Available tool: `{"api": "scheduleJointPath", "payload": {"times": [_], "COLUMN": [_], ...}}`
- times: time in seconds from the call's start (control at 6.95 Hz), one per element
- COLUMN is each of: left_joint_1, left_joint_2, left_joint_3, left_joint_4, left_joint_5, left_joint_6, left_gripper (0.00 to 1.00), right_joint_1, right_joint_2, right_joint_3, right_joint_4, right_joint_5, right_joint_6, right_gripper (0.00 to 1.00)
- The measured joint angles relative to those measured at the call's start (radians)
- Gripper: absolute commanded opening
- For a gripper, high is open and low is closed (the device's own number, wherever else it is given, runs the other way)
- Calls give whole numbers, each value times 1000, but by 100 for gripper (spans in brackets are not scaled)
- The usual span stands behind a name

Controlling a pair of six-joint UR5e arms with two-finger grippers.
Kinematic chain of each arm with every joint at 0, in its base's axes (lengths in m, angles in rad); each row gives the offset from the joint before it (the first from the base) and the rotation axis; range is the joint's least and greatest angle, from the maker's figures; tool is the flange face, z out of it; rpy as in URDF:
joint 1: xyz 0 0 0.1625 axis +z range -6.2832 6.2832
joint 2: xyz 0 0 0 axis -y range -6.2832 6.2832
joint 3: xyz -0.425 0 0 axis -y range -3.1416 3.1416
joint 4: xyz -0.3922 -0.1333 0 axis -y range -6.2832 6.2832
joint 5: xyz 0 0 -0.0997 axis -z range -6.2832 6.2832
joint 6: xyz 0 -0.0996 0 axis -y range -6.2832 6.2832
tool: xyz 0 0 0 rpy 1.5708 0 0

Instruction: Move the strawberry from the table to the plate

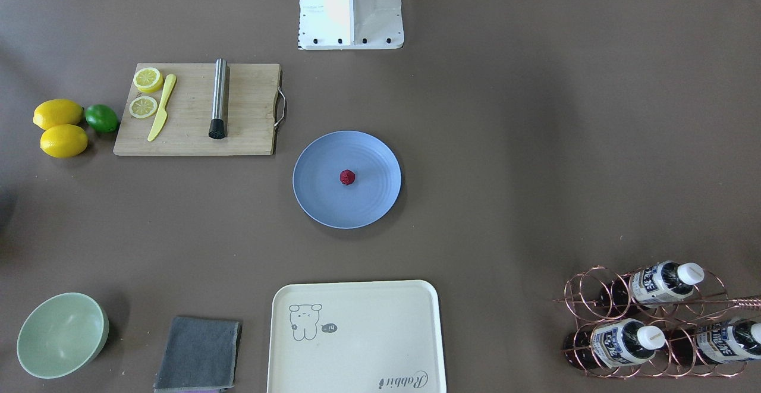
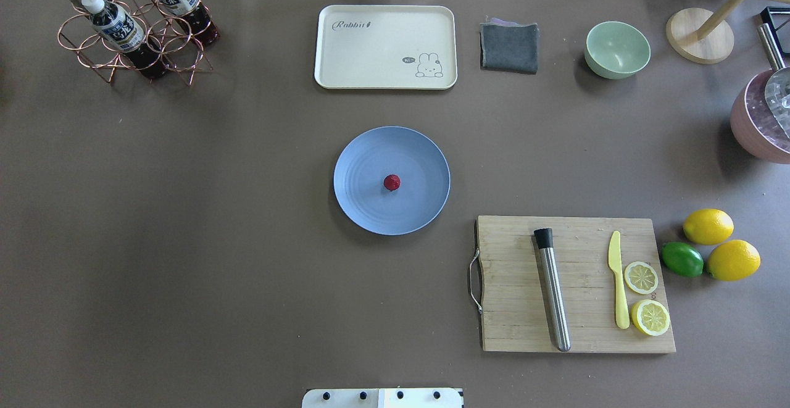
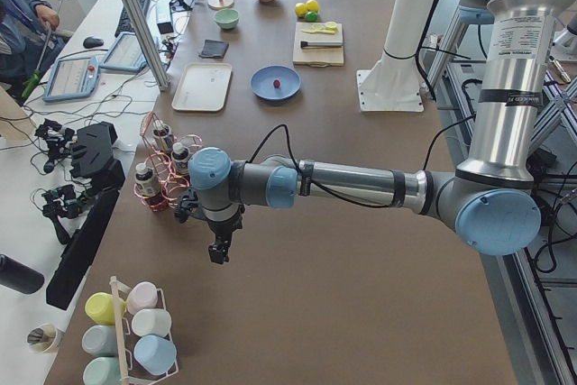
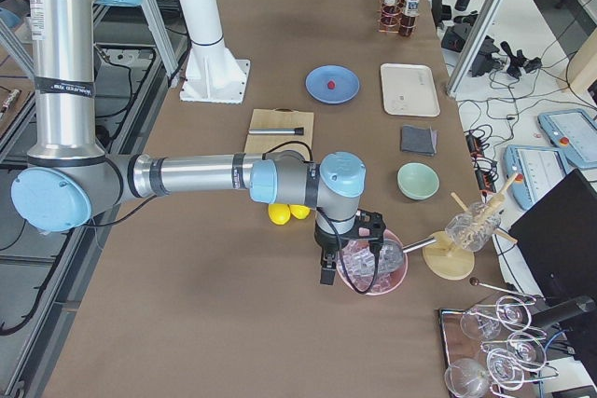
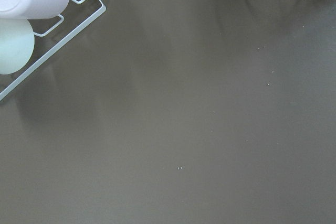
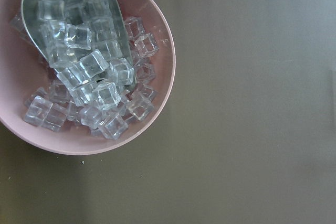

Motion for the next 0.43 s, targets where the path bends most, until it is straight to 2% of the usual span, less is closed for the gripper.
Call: {"api": "scheduleJointPath", "payload": {"times": [0.43], "left_joint_1": [0], "left_joint_2": [1], "left_joint_3": [-1], "left_joint_4": [-2], "left_joint_5": [-2], "left_joint_6": [2], "left_gripper": [99], "right_joint_1": [0], "right_joint_2": [-2], "right_joint_3": [-1], "right_joint_4": [0], "right_joint_5": [30], "right_joint_6": [0], "right_gripper": [100]}}
